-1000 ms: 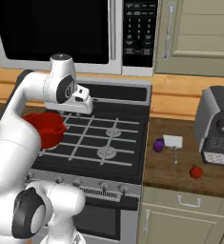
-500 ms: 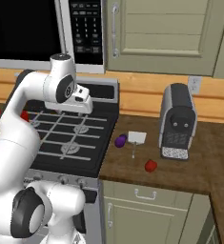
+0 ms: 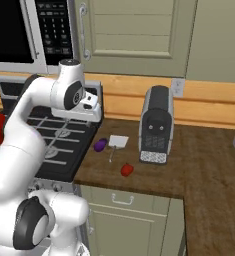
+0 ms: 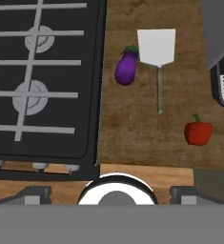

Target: Put the bell pepper and eggplant in the pot. Retrieve the spatula and lightly stir the vegetables in the pot.

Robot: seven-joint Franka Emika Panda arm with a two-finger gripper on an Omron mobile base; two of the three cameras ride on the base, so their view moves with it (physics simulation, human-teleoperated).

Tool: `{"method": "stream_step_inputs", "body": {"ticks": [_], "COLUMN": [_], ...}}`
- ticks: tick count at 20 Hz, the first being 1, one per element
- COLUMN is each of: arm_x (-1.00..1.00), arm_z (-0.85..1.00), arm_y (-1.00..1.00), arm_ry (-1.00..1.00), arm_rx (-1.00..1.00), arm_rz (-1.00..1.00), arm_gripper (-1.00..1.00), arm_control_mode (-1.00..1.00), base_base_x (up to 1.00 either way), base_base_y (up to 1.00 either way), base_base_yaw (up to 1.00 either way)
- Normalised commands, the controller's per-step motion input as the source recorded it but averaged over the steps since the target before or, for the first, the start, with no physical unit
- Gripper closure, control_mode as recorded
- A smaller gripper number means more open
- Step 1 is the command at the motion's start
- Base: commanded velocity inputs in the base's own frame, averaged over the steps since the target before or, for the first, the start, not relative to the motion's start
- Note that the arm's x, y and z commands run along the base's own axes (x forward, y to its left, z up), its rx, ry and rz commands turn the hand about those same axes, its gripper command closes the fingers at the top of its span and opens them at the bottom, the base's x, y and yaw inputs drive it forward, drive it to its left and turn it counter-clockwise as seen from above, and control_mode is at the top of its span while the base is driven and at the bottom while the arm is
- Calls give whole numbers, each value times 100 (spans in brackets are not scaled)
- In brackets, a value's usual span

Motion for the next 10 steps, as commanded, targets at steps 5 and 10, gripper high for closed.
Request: {"method": "stream_step_inputs", "body": {"ticks": [5,10], "arm_x": [0,0], "arm_z": [-57,-66], "arm_y": [-80,-51], "arm_ry": [13,26], "arm_rx": [1,0], "arm_rz": [0,0], "arm_gripper": [-100,-100], "arm_control_mode": [-100,-100], "base_base_x": [0,0], "base_base_y": [0,0], "base_base_yaw": [0,0]}}
